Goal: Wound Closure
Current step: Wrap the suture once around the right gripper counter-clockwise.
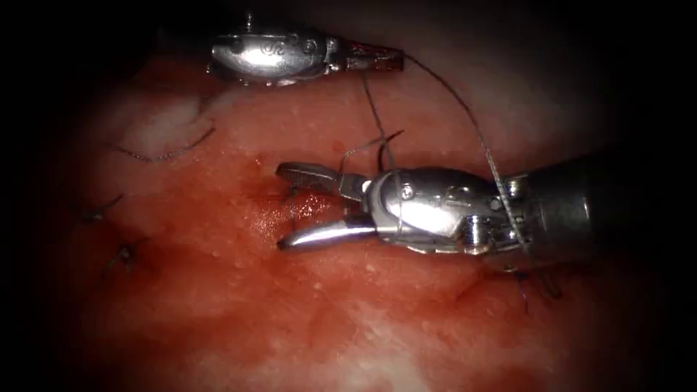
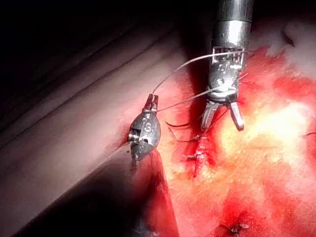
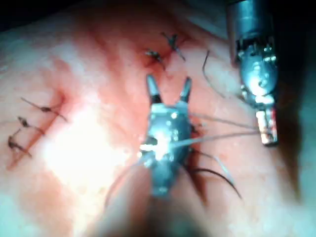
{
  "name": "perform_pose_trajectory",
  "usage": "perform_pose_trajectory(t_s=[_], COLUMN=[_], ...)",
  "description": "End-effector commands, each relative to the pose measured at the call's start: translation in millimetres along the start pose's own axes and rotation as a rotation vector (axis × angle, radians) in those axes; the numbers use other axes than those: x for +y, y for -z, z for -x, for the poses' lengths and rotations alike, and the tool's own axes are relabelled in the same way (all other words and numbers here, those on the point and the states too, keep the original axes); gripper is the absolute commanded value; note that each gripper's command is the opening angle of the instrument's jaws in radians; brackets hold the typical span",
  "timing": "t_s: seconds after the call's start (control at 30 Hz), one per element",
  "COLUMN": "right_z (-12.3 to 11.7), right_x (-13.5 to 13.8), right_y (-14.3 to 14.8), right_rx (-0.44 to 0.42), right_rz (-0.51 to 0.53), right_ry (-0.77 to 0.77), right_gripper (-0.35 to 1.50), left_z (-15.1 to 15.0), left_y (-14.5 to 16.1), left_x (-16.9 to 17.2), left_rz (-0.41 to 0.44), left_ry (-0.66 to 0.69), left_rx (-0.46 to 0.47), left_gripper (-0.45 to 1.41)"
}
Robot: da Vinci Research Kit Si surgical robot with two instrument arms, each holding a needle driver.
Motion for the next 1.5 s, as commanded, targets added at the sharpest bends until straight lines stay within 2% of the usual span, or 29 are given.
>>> perform_pose_trajectory(t_s=[0.03, 0.3, 0.47, 0.83, 1.03, 1.33, 1.5], right_z=[0.7, 1.1, 2.5, 4.8, 5.3, 5.9, 6.0], right_x=[-0.1, -0.5, -0.5, 1.4, 1.9, 1.8, 1.8], right_y=[0.0, 0.7, 0.8, 3.2, 3.4, 3.3, 3.2], right_rx=[0.009, 0.094, 0.092, 0.099, 0.101, 0.098, 0.098], right_rz=[0.007, 0.033, 0.087, 0.219, 0.239, 0.236, 0.237], right_ry=[-0.008, -0.037, -0.048, -0.102, -0.117, -0.116, -0.121], right_gripper=[0.93, 0.89, 0.88, 0.79, 0.78, 0.51, 0.47], left_z=[0.7, 4.2, 5.0, 3.2, 2.0, 0.9, 0.6], left_y=[-0.7, -0.7, 0.0, 1.6, 2.3, 3.8, 4.0], left_x=[0.0, 3.2, 4.7, 7.1, 8.9, 10.2, 11.0], left_rz=[-0.001, -0.014, -0.028, -0.066, -0.073, -0.082, -0.088], left_ry=[0.001, 0.023, 0.035, 0.051, 0.061, 0.071, 0.073], left_rx=[0.001, 0.028, 0.047, 0.107, 0.128, 0.167, 0.17], left_gripper=[-0.45, -0.45, -0.45, -0.45, -0.45, -0.45, -0.45])
